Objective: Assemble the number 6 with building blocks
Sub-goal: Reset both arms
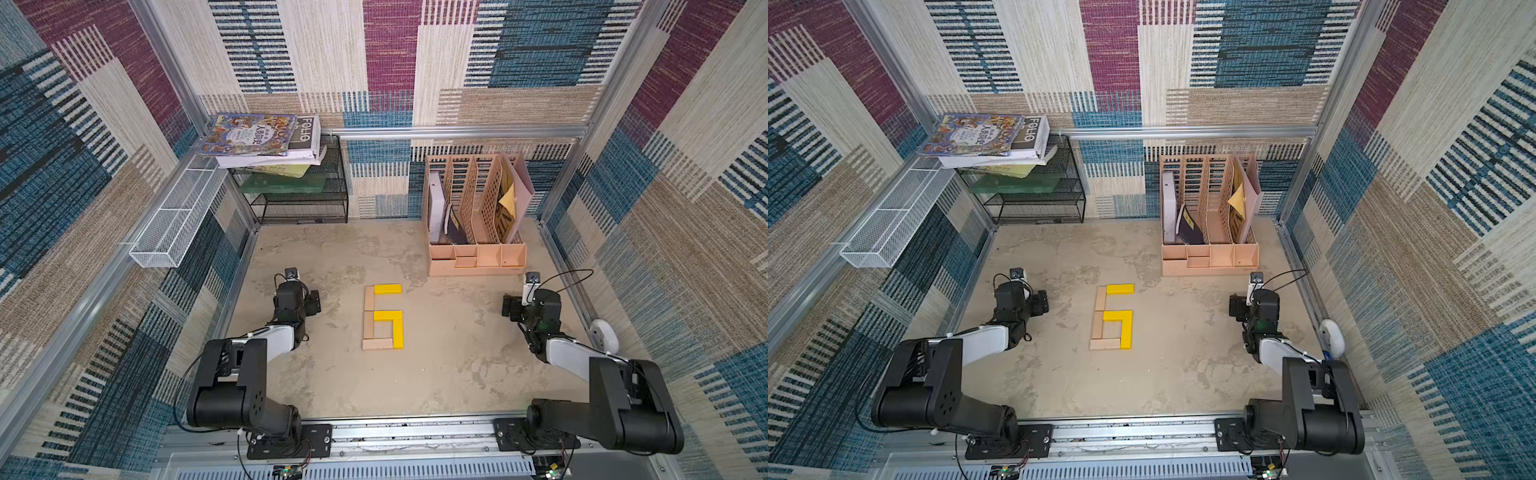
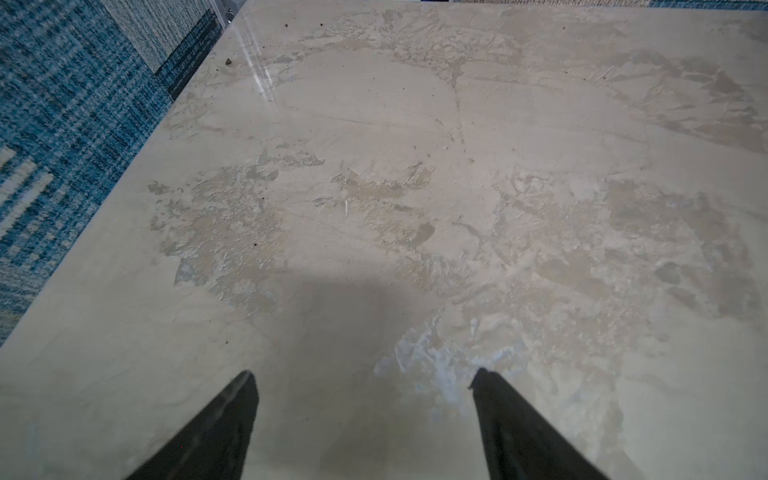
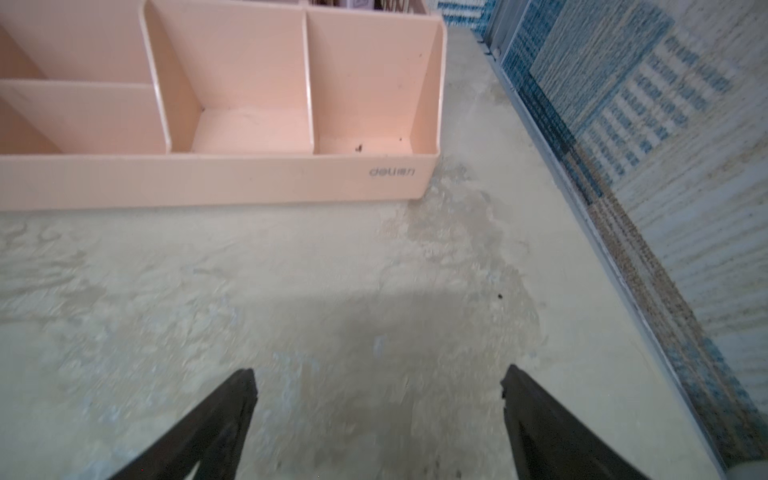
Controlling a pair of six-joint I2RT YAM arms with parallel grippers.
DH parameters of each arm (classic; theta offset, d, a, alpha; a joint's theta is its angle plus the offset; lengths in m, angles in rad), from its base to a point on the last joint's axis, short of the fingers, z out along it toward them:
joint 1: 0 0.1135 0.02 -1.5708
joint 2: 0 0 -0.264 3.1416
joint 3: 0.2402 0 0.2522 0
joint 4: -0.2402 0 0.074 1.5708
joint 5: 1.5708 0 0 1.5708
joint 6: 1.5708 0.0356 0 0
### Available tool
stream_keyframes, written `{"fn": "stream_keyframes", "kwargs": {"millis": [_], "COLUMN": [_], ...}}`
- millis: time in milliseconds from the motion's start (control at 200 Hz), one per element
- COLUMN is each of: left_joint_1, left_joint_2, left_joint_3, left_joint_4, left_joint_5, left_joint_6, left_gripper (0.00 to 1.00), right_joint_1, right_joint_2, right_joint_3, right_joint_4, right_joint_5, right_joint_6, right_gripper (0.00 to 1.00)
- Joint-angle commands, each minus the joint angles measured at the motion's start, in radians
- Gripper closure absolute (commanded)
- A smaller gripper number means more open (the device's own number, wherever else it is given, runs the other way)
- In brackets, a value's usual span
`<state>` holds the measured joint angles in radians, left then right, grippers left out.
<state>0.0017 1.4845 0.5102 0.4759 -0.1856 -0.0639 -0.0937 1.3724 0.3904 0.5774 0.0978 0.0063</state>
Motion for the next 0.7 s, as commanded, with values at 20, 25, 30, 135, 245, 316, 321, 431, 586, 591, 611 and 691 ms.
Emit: {"fn": "stream_keyframes", "kwargs": {"millis": [20,25,30,135,245,316,321,431,586,591,611,691], "left_joint_1": [-0.048,-0.048,-0.049,-0.06,-0.04,-0.04,-0.04,-0.038,-0.033,-0.033,-0.032,-0.032], "left_joint_2": [-0.036,-0.036,-0.036,0.004,0.022,0.02,0.02,0.02,0.019,0.019,0.019,0.019], "left_joint_3": [-0.106,-0.111,-0.117,-0.106,-0.061,-0.065,-0.065,-0.061,-0.061,-0.061,-0.061,-0.061], "left_joint_4": [0.247,0.257,0.266,0.297,0.227,0.229,0.229,0.221,0.221,0.221,0.219,0.22], "left_joint_5": [-0.057,-0.058,-0.059,-0.103,-0.077,-0.077,-0.077,-0.071,-0.061,-0.061,-0.06,-0.058], "left_joint_6": [0.043,0.044,0.046,0.043,0.028,0.029,0.029,0.027,0.026,0.026,0.024,0.023], "left_gripper": [0.01,0.01,0.01,0.01,0.01,0.01,0.01,0.01,0.01,0.01,0.01,0.01], "right_joint_1": [-0.058,-0.06,-0.063,-0.063,-0.038,-0.005,-0.003,0.09,0.102,0.102,0.103,0.066], "right_joint_2": [0.08,0.077,0.073,-0.078,-0.063,0.025,0.033,0.097,0.091,0.09,0.097,0.097], "right_joint_3": [0.083,0.077,0.071,-0.1,-0.083,-0.005,0.005,-0.02,-0.182,-0.174,-0.142,-0.111], "right_joint_4": [0.097,0.104,0.107,0.275,0.258,0.239,0.229,0.332,0.624,0.605,0.547,0.486], "right_joint_5": [-0.18,-0.187,-0.194,-0.221,-0.251,-0.212,-0.207,-0.09,-0.004,-0.001,0.009,-0.06], "right_joint_6": [-0.037,-0.037,-0.038,-0.054,-0.011,0.002,0.005,-0.032,-0.02,-0.017,-0.011,0.01], "right_gripper": [0.04,0.04,0.04,0.04,0.04,0.04,0.04,0.04,0.04,0.04,0.04,0.04]}}
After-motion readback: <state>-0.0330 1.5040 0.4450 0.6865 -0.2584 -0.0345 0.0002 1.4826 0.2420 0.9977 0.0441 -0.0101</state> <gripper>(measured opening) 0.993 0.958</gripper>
